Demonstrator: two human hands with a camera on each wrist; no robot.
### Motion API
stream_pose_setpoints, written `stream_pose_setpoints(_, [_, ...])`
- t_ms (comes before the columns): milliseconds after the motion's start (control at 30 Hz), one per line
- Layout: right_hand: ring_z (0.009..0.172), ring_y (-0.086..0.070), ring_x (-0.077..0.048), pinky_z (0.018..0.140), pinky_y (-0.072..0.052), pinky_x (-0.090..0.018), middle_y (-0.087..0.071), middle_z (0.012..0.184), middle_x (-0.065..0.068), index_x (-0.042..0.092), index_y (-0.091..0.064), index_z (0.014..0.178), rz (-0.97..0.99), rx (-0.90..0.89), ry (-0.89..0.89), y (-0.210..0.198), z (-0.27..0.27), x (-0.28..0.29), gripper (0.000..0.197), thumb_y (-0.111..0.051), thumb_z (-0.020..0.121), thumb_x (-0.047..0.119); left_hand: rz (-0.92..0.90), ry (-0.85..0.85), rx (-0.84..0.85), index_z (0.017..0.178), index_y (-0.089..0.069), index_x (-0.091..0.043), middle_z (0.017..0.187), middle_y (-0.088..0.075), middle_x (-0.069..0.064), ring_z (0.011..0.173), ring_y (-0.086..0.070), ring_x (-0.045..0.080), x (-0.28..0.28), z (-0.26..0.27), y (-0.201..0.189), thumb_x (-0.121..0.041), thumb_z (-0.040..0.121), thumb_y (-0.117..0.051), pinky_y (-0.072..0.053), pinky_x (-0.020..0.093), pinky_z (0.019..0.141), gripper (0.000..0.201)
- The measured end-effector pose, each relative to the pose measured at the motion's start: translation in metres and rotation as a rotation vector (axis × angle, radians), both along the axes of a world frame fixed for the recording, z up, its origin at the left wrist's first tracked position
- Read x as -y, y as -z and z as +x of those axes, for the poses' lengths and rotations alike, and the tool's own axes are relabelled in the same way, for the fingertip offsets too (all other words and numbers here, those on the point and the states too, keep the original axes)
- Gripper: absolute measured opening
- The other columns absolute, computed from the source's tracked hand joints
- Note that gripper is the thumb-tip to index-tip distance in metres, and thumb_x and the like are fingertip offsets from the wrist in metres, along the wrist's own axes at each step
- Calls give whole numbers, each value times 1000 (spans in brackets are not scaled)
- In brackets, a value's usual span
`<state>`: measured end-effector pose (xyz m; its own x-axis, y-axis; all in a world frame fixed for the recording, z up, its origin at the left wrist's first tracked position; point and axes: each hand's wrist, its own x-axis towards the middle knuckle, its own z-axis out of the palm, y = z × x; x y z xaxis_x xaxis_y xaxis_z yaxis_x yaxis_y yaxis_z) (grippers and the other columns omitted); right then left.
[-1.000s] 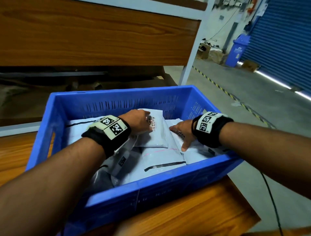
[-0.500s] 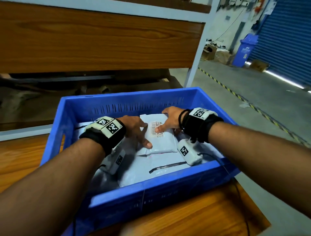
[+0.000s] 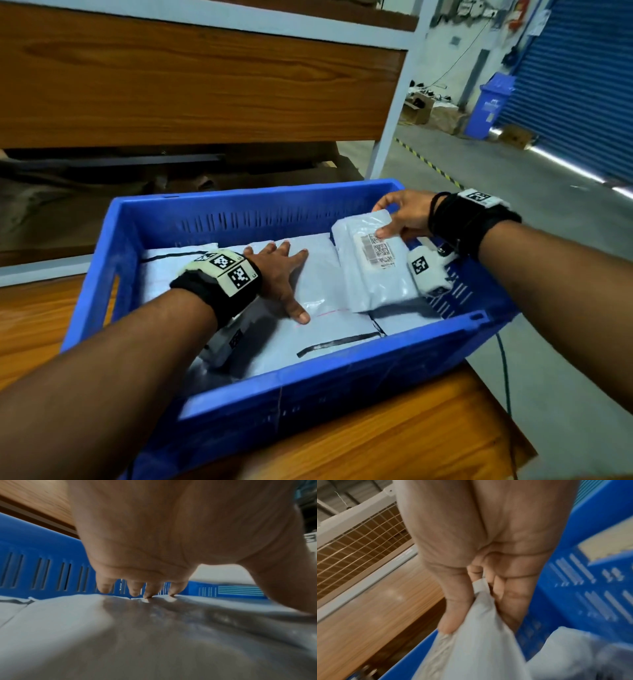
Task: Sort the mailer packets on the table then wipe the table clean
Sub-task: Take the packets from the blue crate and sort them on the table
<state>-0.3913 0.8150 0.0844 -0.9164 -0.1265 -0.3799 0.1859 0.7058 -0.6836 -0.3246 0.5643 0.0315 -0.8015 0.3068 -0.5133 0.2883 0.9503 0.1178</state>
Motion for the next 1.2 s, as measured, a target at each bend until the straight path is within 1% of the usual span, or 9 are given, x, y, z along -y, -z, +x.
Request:
stream_pose_setpoints(100, [51, -62, -15, 50, -56, -30, -65, 74, -8, 11, -60, 107, 250, -4, -68, 18, -3, -8, 40, -80, 73, 4, 3, -7, -7, 151, 11, -33, 160, 16, 5, 147, 12, 27, -1, -2, 5, -73, 62, -69, 6, 58, 115, 127])
stream_pose_setpoints(200, [85, -63, -21, 80, -52, -33, -68, 103, -8, 14, -60, 118, 615, -58, -250, 38, -5, 1, 50, -82, 74, 22, 8, -12, -2, 151, 11, -34, 160, 16, 4, 147, 13, 26, 0, -4, 8, -76, 61, -66, 7, 57, 115, 125])
stream_pose_setpoints(300, [110, -57, -25, 84, -41, -27, -60, 124, -6, 19, -54, 128, 836, -112, -378, 41, -1, 8, 57, -77, 78, 35, 0, -7, 3, 151, 11, -34, 160, 16, 4, 147, 13, 27, -1, -5, 10, -77, 61, -66, 6, 57, 116, 126])
stream_pose_setpoints(467, [132, -43, -24, 104, -35, -33, -41, 147, 1, 36, -37, 144, 805, 3, -493, 29, 15, 8, 83, -79, 73, 46, -10, -6, 23, 151, 12, -34, 159, 17, 4, 147, 14, 27, -1, -7, 9, -76, 62, -65, 6, 58, 115, 125])
stream_pose_setpoints(700, [136, -37, -25, 107, -32, -33, -34, 153, -1, 37, -26, 149, 935, 36, -580, 43, 23, 12, 92, -79, 74, 45, -12, -7, -6, 151, 10, -35, 160, 16, 3, 147, 13, 27, -3, -3, 8, -75, 61, -67, 3, 61, 114, 125])
stream_pose_setpoints(833, [132, -42, -24, 104, -34, -31, -42, 147, -1, 36, -28, 149, 976, 48, -652, 37, 22, 13, 90, -78, 74, 46, -42, -100, -33, 150, 8, -41, 160, 15, 1, 146, 12, 35, 5, -9, -3, -77, 50, -73, -6, 70, 110, 133])
stream_pose_setpoints(967, [132, -43, -22, 106, -33, -28, -40, 148, 0, 33, -26, 149, 1042, 160, -741, 34, 26, 20, 84, -74, 81, 41, -37, -110, 0, 152, -7, -34, 160, -5, 9, 145, -8, 38, 11, -8, -7, -68, 53, -79, -15, 55, 116, 127])
stream_pose_setpoints(1100, [139, -34, -19, 112, -26, -32, -32, 154, 6, 36, -23, 150, 923, -57, -719, 6, 19, 41, 79, -63, 84, 55, 67, -130, -57, 149, -29, -26, 152, -34, 5, 141, -30, 26, 15, -8, -22, -54, 58, -85, -27, 36, 112, 110])
stream_pose_setpoints(1200, [143, -26, -20, 117, -20, -39, -23, 158, 5, 41, -12, 151, 810, -120, -768, 1, 23, 65, 86, -56, 81, 66, 3, -161, -62, 140, -47, -20, 138, -53, 0, 127, -48, 18, 20, -8, -31, -47, 59, -88, -36, 27, 102, 95])
